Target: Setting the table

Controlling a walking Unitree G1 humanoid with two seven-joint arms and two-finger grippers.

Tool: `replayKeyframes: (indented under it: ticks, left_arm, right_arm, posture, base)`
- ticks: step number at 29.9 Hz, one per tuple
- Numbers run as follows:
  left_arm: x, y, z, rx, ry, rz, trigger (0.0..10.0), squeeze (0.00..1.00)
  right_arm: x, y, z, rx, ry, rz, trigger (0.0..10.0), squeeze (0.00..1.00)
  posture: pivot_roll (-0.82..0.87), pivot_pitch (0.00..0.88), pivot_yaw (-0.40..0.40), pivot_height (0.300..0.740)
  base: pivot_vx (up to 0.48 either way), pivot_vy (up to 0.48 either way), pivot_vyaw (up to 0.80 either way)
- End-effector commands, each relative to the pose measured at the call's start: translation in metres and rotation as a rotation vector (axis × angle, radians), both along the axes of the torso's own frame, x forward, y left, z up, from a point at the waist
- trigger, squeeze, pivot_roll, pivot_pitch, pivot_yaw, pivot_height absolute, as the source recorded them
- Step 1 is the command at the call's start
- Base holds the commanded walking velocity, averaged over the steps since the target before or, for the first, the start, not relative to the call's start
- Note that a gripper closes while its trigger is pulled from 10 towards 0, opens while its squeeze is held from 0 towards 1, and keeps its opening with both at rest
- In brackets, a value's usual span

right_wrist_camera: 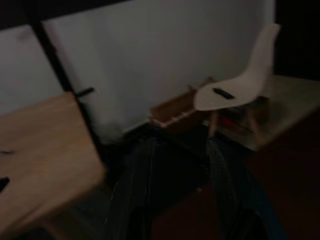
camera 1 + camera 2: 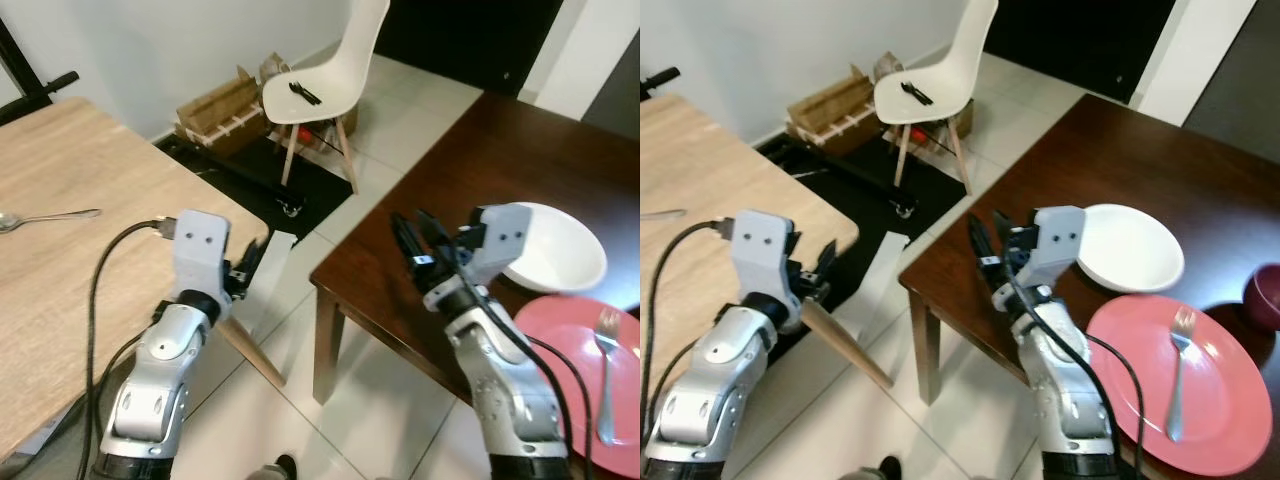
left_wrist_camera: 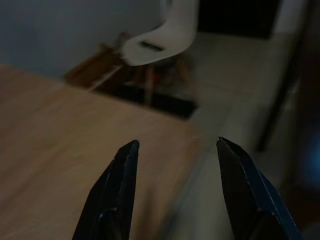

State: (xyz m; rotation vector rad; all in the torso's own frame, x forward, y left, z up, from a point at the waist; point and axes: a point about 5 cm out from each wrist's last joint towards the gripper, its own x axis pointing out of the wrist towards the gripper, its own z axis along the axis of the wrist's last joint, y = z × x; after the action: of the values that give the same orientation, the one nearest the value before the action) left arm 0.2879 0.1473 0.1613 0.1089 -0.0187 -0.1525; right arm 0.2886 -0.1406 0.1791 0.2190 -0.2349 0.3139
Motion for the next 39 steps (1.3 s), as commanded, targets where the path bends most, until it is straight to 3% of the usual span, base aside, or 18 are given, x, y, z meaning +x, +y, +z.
replayKeyframes:
  ticks: [1, 39]
  left_arm:
    - [-0.0016, 0.0007, -0.0066, 0.002, 0.026, 0.004, 10.0, 0.00]
    - [-0.0009, 0.0027, -0.0041, 0.003, 0.021, 0.021, 10.0, 0.00]
  right_arm:
    - [-0.0018, 0.0006, -0.0050, 0.004, 0.016, 0.005, 10.0, 0.00]
    - [0.0003, -0.0001, -0.0044, 0.016, 0.015, 0.001, 10.0, 0.00]
  posture:
    - [-0.09, 0.020, 0.070, 0.740]
    - [-0.08, 0.031, 0.068, 0.740]
  base:
    - [0.000, 0.000, 0.74]
    - [0.000, 0.000, 0.74]
